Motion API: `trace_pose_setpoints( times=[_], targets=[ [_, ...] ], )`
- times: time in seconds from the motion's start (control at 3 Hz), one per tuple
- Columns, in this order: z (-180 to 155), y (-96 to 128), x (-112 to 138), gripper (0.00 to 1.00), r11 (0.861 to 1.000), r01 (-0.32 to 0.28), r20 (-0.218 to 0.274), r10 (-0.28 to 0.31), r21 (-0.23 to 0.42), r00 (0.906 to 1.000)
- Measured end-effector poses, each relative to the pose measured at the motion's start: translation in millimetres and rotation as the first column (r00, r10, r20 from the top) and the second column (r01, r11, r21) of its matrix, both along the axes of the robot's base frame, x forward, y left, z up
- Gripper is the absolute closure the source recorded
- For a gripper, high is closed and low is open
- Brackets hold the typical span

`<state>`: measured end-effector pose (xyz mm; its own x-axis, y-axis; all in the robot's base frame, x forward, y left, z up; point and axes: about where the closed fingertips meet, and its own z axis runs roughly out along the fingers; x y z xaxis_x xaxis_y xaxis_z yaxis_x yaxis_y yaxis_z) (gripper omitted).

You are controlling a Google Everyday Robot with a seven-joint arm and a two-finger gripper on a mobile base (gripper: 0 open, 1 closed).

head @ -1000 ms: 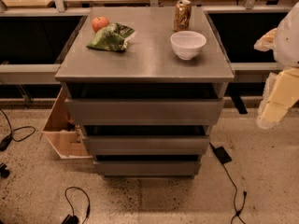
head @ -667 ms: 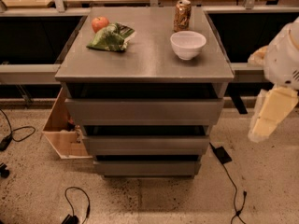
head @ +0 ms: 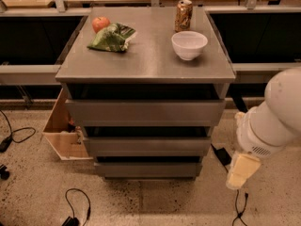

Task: Open bottom drawer

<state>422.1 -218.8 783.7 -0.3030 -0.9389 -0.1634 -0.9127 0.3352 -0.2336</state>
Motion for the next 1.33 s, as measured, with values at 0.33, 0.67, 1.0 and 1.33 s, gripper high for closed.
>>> trace_pose_setpoints(
  times=[0.33,0.67,1.0,1.33],
  targets=[
    [-104.3,-7.1,-9.0,0.0,1.0,0.028,-0.079,-0.027,0.005,0.9965],
    [-149.2,0.5,-19.4,0.0,0.995,0.046,-0.184,-0.029,0.093,0.9824],
    [-155.5,2.8,-21.0,0.0,0.993,0.051,-0.2,-0.029,0.105,0.9794],
    [-189.7,-1.6,-7.9,0.0,0.994,0.067,-0.194,-0.048,0.09,0.9798]
  ],
)
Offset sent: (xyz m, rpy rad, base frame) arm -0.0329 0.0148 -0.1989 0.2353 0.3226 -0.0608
